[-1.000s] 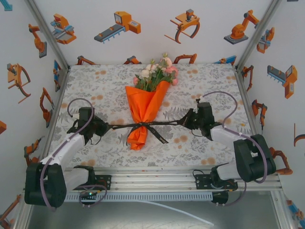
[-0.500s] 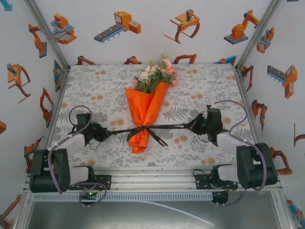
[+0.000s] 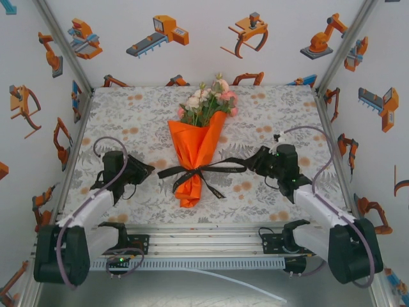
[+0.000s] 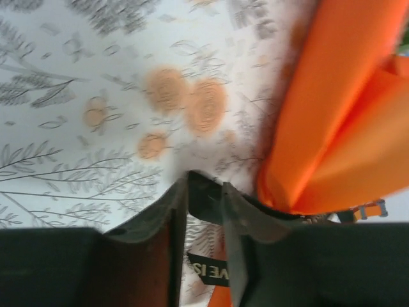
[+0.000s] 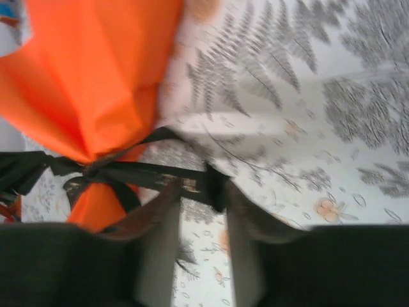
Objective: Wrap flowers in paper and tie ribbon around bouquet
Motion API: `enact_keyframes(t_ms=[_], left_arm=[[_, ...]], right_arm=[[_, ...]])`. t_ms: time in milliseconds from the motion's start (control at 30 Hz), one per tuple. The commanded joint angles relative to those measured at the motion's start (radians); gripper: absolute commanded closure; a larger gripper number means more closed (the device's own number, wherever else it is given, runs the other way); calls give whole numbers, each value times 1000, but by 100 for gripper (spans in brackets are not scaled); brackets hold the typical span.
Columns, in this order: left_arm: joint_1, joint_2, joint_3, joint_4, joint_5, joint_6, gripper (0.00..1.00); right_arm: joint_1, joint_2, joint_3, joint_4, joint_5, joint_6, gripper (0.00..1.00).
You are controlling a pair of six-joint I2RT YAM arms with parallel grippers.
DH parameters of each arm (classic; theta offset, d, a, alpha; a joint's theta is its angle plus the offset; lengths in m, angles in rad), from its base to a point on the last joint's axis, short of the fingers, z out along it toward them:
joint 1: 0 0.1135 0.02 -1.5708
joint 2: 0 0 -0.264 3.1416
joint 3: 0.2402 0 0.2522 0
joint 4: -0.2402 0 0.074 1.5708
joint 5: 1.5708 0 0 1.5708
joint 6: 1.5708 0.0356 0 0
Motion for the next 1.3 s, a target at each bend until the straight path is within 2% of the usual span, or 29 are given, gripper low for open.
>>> enact_keyframes(t_ms=[0, 67, 167, 200, 333, 400, 467, 567, 600, 700, 800, 933, 1033, 1067, 1100, 1167, 1200, 1267], left_arm=[[-20, -115, 64, -71, -89, 125, 57], [-26, -183, 92, -109, -109, 176, 51], [-29, -263, 126, -146, -175, 265, 44], [-29, -283, 133, -158, -221, 301, 43], [-29, -333, 116, -157, -481, 467, 34], [-29, -341, 64, -106, -605, 510, 28], [-29, -330, -25, 46, -662, 588, 19], [-29, -256, -108, 238, -682, 709, 1], [-29, -214, -106, 255, -697, 739, 3], [-23, -77, -106, 365, -724, 805, 3], [26, 48, -138, 558, -607, 822, 3], [105, 188, -104, 640, -419, 816, 3], [122, 268, -92, 736, -326, 838, 3], [123, 278, -72, 710, -321, 846, 3], [127, 286, -51, 678, -318, 846, 3], [130, 315, -37, 690, -298, 863, 3], [129, 355, -49, 763, -293, 874, 3], [131, 460, -70, 897, -296, 874, 3]], right_arm=[[5, -82, 75, -65, 85, -107, 54], [4, -126, 101, -108, 140, -149, 52], [5, -187, 125, -159, 293, -251, 51], [4, -206, 123, -166, 376, -291, 50], [-2, -231, 68, -120, 734, -440, 31], [-29, -208, 32, -64, 811, -510, 25], [-63, -167, -14, 14, 814, -561, 21], [-121, -71, -56, 100, 758, -572, 12], [-138, -33, -61, 124, 725, -570, 2], [-166, 88, -83, 251, 659, -570, 1], [-194, 232, -116, 482, 612, -587, 1], [-210, 336, -102, 606, 584, -633, 1], [-246, 549, -184, 986, 531, -638, 1], [-246, 532, -186, 958, 511, -636, 0], [-252, 487, -157, 837, 483, -622, 1], [-256, 519, -110, 798, 435, -645, 1], [-268, 504, -80, 715, 421, -632, 1], [-287, 509, -67, 701, 393, -618, 1]])
